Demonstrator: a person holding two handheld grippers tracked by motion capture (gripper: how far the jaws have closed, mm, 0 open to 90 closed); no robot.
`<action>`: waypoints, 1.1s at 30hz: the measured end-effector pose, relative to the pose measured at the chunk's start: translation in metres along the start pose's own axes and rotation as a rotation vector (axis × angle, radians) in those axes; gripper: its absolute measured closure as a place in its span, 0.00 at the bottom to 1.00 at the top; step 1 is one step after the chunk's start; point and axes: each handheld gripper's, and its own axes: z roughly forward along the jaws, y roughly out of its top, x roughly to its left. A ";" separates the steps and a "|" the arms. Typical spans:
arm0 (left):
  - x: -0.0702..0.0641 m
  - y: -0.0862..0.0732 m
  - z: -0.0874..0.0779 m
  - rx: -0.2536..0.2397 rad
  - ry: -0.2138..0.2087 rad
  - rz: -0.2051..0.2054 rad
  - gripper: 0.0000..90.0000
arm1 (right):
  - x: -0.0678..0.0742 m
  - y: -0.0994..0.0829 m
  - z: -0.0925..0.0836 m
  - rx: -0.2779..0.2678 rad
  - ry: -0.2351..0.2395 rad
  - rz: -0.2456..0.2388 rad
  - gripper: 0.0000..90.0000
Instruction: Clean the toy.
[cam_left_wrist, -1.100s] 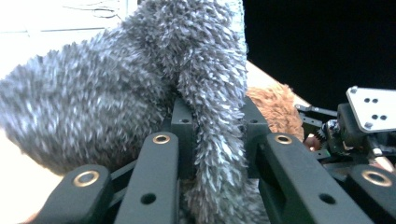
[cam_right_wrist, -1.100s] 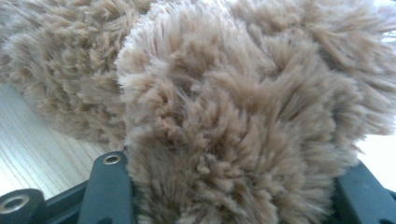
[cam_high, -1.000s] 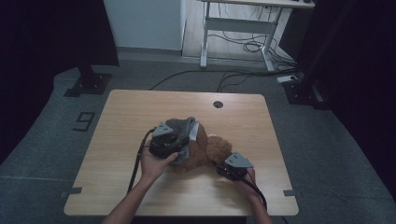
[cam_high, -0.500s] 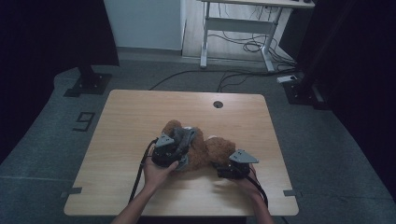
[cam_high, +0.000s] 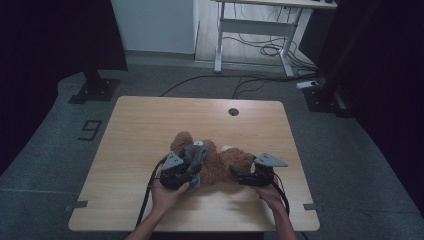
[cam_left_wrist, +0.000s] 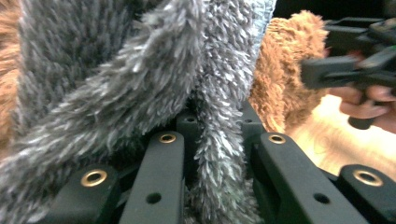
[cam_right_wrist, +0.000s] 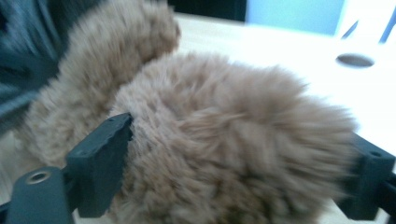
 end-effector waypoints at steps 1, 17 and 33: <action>-0.001 0.000 -0.001 0.002 0.000 0.004 0.86 | 0.001 -0.001 0.003 0.022 0.000 -0.007 0.16; -0.069 0.078 0.017 -0.007 -0.049 0.157 0.84 | 0.005 -0.008 0.000 0.046 -0.045 -0.064 0.46; -0.056 0.060 0.069 0.117 0.013 0.137 0.84 | 0.004 -0.014 -0.002 0.029 -0.039 -0.084 0.49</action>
